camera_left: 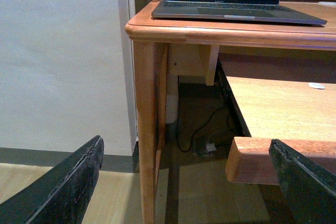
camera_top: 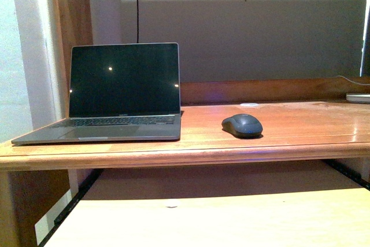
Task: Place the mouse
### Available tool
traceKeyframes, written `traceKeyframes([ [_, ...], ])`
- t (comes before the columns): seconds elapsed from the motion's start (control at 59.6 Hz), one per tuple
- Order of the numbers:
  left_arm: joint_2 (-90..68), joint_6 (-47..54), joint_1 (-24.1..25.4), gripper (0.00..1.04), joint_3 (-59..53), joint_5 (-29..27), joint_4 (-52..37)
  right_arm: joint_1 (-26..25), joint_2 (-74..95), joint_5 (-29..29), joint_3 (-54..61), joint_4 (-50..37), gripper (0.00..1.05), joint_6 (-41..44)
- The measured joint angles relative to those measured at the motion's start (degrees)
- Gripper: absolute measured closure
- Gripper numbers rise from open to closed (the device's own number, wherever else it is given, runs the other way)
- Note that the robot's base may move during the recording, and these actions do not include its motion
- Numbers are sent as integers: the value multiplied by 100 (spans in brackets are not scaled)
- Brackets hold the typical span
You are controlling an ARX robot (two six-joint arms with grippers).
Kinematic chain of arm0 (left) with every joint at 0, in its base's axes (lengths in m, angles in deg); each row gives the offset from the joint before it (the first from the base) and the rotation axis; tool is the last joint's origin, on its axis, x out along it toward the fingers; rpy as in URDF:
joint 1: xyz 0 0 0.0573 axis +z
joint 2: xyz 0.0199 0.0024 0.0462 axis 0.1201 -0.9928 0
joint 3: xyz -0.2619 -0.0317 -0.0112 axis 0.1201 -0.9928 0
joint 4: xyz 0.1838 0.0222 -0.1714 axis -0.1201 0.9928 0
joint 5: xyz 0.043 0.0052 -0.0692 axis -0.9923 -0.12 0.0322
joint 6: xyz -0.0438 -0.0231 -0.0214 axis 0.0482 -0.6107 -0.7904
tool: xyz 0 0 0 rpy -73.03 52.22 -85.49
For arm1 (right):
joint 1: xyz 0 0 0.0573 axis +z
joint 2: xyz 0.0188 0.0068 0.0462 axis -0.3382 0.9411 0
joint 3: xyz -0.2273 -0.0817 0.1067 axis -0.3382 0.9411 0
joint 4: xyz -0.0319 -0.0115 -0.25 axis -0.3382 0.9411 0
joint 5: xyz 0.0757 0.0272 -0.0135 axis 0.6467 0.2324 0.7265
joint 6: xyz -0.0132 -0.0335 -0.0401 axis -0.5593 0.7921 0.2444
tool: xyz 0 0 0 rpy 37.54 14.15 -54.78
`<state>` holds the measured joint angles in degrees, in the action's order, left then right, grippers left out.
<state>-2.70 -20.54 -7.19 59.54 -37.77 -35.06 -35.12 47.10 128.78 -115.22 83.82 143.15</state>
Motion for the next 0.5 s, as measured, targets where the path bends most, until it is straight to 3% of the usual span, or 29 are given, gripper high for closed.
traceKeyframes([
  [0.252,0,0,0,8,0,2,0,1237,457,-992,297,-2924,7,-2352],
  [0.503,0,0,0,8,0,2,0,2262,1582,-2256,-149,-4734,7,-3954],
])
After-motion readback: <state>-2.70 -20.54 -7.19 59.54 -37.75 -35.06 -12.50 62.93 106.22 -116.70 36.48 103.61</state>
